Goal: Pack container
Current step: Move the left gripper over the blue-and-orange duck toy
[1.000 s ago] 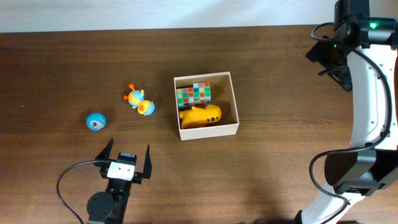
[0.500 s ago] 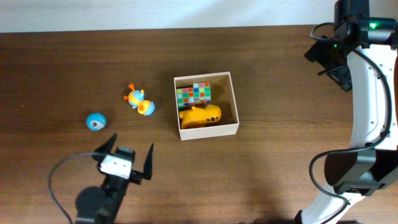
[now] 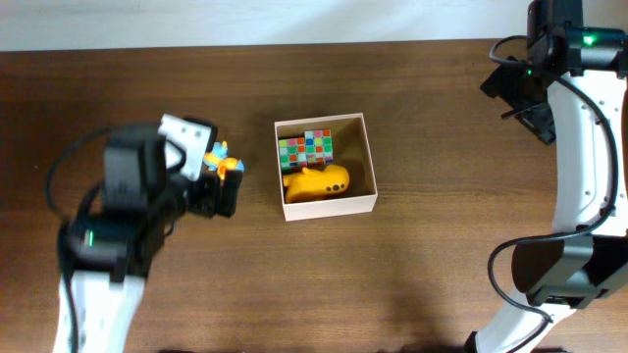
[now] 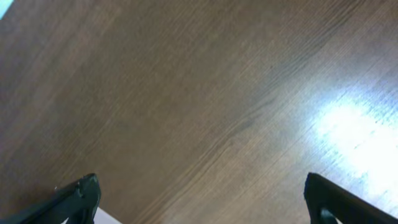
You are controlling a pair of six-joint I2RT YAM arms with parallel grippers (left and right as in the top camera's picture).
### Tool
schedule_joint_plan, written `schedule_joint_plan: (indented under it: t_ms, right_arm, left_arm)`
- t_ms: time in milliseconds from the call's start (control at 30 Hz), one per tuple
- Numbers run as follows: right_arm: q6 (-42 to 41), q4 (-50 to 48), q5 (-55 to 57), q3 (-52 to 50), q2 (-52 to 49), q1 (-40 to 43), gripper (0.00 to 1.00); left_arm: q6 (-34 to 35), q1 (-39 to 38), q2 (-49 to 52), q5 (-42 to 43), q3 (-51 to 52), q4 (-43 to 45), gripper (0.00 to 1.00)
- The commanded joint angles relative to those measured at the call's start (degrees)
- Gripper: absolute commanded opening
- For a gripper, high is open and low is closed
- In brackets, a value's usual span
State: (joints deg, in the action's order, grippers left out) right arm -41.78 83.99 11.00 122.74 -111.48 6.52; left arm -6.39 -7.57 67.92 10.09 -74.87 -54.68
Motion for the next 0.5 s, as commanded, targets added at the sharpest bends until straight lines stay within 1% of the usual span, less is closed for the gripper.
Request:
schedule_joint_plan:
  t_ms: [0,167,300,400,433,467]
  right_arm:
    - [-0.2,0.0,0.1,0.5,0.5,0.3,0.99]
    - [-0.2,0.0,0.1,0.5,0.5,0.3,0.99]
    - [-0.2,0.0,0.1,0.5,0.5,0.3,0.99]
    - [-0.2,0.0,0.1,0.5,0.5,0.3,0.99]
    - [-0.2,0.0,0.1,0.5,0.5,0.3,0.99]
    - [-0.2,0.0,0.1,0.5,0.5,0.3,0.99]
  left_arm:
    - [0.3,0.2,6.6,7.8,-6.4,-3.7,0.99]
    - [0.4,0.2,13.5,8.2,-7.1,-4.2,0.99]
    - [0.3,0.2,16.5,8.2,-7.1,-5.3,0.99]
    - [0.4,0.2,17.6,7.2,-7.1,-4.3,0.99]
    - [1.9,0.3,17.9,5.8,-7.1,-4.0,0.99]
    - [5.9,0.4,18.0,3.0,-7.1,-3.4,0.99]
